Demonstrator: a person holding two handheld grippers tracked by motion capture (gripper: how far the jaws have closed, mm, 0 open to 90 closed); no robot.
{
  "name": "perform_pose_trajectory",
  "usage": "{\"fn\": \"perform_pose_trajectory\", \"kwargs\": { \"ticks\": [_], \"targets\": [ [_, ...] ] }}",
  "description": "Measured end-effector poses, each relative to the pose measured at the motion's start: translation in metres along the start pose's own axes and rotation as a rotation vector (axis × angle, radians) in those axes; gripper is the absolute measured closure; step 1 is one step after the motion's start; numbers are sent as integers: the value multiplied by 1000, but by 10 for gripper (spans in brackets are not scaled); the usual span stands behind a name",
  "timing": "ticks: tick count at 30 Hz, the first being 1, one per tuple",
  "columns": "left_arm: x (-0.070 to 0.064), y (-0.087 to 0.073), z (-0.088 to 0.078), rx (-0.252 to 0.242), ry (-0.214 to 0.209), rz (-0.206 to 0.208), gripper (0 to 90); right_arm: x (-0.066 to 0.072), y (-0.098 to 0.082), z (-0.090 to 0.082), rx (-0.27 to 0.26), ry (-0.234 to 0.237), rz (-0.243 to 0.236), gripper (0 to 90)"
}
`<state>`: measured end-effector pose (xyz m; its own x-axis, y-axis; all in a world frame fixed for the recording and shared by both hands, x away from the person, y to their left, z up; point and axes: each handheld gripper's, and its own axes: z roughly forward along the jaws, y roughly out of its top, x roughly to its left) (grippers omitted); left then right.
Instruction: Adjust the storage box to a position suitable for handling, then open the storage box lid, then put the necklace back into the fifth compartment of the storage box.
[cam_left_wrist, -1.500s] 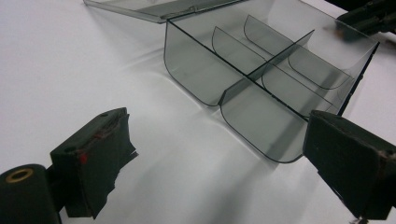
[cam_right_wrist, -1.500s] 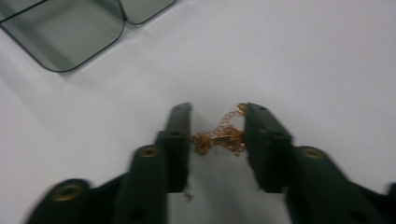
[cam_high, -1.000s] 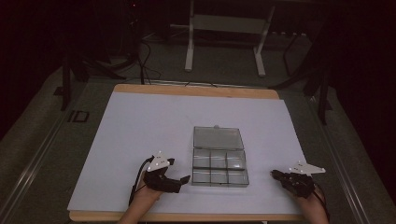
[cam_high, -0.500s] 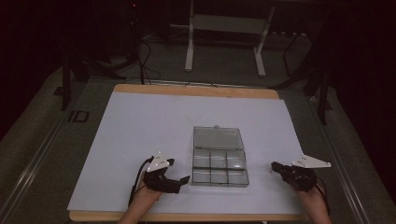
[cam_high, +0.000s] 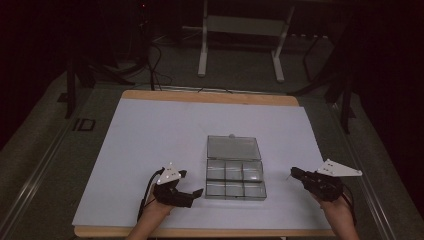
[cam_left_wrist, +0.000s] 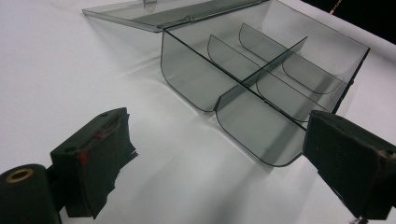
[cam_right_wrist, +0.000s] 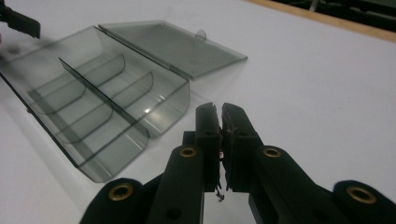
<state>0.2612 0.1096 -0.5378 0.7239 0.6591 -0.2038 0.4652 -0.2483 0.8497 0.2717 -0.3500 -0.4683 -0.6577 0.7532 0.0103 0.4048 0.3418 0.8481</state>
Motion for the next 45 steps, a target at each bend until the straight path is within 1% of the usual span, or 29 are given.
{"fn": "perform_pose_trajectory", "kwargs": {
  "ticks": [5,8,16,18,22,26,27,31,34,39,42,45],
  "targets": [
    [0,0,0,-9,-6,3,84,4,10,-4,-20,17,-15,860],
    [-1,0,-1,-11,-4,14,84,8,18,-6,-26,26,-34,860],
    [-1,-2,-1,-22,-7,16,84,18,35,-7,-48,55,-62,859],
    [-1,-2,-1,-23,-8,15,84,21,39,-6,-54,70,-63,859],
    [-1,-1,-2,-27,-11,14,84,28,47,-2,-62,94,-81,860],
    [-1,-2,-2,-25,-11,14,85,34,52,3,-69,112,-89,859],
    [-1,-2,-2,-24,-11,14,84,38,55,6,-74,126,-94,859],
    [-1,-1,-2,-24,-9,15,84,47,60,12,-80,156,-107,859],
    [-1,-1,-3,-29,-10,13,85,54,63,17,-80,175,-120,859],
    [-1,-1,-3,-28,-8,18,85,62,65,25,-83,209,-128,859],
    [-2,-1,-3,-28,-7,19,85,68,66,29,-75,230,-136,859],
    [-2,-1,-4,-29,-7,19,85,70,66,32,-68,238,-138,859]
  ]
}}
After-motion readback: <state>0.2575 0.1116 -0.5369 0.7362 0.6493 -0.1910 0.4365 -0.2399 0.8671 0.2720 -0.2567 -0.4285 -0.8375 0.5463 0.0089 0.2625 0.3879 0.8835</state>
